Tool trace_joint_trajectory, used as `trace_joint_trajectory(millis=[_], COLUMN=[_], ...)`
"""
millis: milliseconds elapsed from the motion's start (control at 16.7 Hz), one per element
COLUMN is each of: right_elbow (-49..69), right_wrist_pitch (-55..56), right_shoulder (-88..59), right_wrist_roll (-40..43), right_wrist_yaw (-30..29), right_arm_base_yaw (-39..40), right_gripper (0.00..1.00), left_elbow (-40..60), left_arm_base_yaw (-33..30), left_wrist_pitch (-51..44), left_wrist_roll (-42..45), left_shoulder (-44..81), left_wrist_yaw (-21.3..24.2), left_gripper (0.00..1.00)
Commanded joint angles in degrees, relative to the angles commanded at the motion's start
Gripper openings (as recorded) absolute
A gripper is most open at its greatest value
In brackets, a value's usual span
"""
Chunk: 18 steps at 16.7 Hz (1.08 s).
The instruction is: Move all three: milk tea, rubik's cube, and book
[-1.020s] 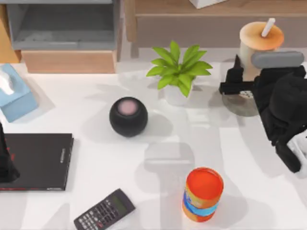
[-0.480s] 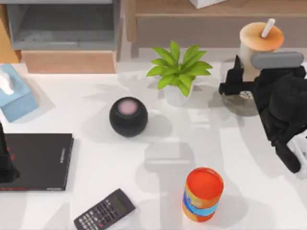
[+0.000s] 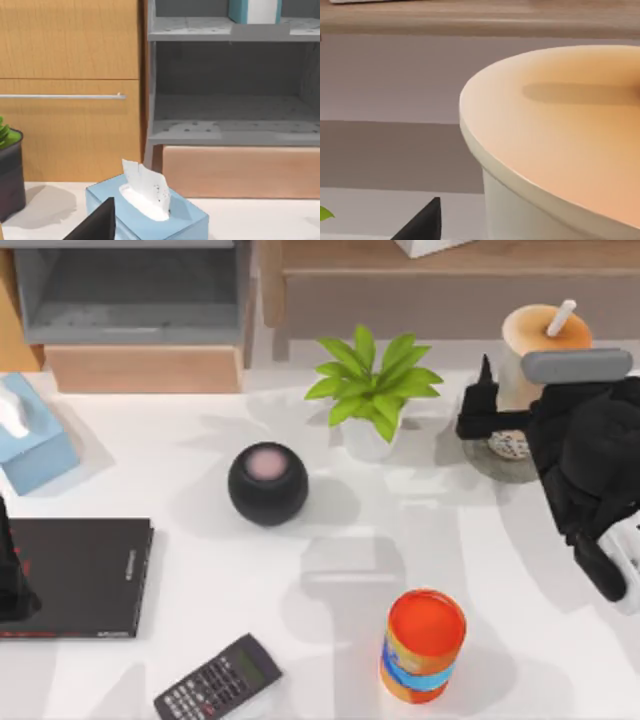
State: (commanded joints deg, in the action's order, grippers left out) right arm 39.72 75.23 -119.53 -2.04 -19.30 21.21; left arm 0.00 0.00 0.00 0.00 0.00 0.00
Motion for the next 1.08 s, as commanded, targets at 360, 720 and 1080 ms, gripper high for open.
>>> trace_joint_trajectory(millis=[360,720,1080], right_elbow=[0.3,-1.8,-6.5], right_wrist_pitch=[2.2,8.8,4.0], right_shoulder=[2.0,6.3,3.2], right_wrist_roll=[-1.7,-5.2,-0.5], right_wrist_yaw=[-0.5,-4.0,-2.2], right_arm_base_yaw=[-0.6,-2.4,2.0], right_gripper=[1.0,1.0,1.0], left_elbow=[0.0,0.0,0.0], left_arm_base_yaw=[0.0,0.0,0.0], left_wrist_pitch=[0.0,0.0,0.0], left_wrist_roll=[0.0,0.0,0.0], left_shoulder=[0.0,0.0,0.0], left_wrist_yaw=[0.0,0.0,0.0], left_gripper=[1.0,1.0,1.0])
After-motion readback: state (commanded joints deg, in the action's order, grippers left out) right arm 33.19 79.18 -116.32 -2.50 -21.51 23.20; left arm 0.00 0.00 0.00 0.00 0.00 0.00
